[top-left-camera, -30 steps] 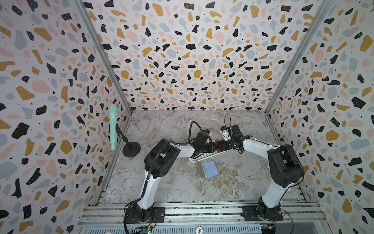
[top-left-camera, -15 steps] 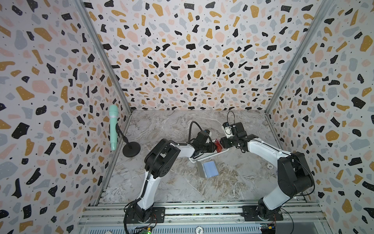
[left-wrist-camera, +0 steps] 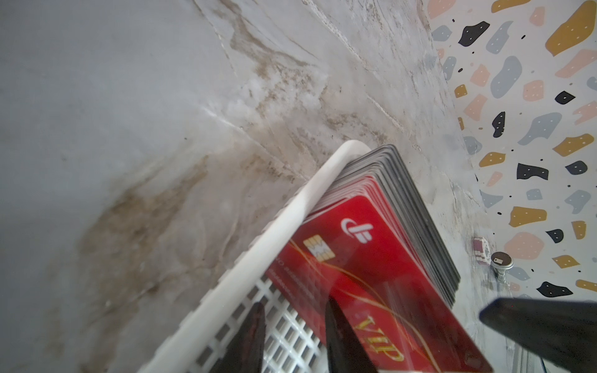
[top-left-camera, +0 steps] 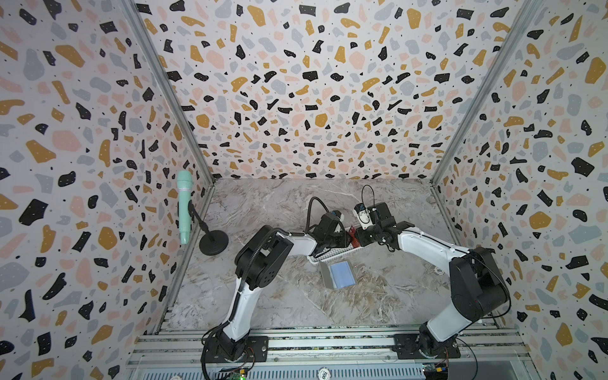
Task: Insert credit cards into a card holder
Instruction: Pick up the credit card from the storage box.
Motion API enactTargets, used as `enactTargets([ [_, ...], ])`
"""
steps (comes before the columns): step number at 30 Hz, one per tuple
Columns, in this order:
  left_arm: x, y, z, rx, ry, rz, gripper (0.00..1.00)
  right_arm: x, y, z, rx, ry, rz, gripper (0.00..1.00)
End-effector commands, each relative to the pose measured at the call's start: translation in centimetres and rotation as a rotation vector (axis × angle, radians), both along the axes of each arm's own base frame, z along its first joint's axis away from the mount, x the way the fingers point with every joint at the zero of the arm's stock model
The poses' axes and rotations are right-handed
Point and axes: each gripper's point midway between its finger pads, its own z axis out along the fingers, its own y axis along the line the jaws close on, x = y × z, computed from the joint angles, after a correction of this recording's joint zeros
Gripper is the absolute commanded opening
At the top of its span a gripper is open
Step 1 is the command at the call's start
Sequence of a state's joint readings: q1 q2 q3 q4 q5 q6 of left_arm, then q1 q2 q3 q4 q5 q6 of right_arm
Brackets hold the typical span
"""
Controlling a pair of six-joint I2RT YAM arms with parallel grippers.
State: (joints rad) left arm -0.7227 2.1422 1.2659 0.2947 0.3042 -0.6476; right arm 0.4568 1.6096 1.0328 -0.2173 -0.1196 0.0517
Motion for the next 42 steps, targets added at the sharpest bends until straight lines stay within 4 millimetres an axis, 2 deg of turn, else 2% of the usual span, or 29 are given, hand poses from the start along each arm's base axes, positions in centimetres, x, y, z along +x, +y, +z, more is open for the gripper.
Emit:
enactTargets([
  [1,-0.4,-0.3,-1.2,0.015,0.016,-0.009,0.34,-0.5,-0.5,-1.0,-0.030,0.023,-0.011,0.27],
  [10,-0.4,-0.3,-1.2,0.015,0.016,-0.010,0.34,-0.7,-0.5,-2.0,-0.048,0.043,-0.004,0.21],
  [18,-0.4,-0.2,-1.2,0.014,0.015,-0.009,0.34,-0.8,-0.4,-1.7,-0.044,0.033,-0.006,0.12],
  [23,-0.4,-0.2,-0.7,0.012,0.008,-0.006,0.34,-0.5,-0.4,-0.5,-0.031,0.007,-0.020,0.07],
  [37,-0.4,0.6,2.4,0.015,-0.045,0.004,0.37,-0.3,-0.7,2.3,0.010,-0.047,-0.059,0.07],
  [42,-1.2,0.8,4.6,-0.021,-0.072,-0.009,0.39,-0.6,-0.5,4.1,0.073,-0.070,-0.078,0.06],
])
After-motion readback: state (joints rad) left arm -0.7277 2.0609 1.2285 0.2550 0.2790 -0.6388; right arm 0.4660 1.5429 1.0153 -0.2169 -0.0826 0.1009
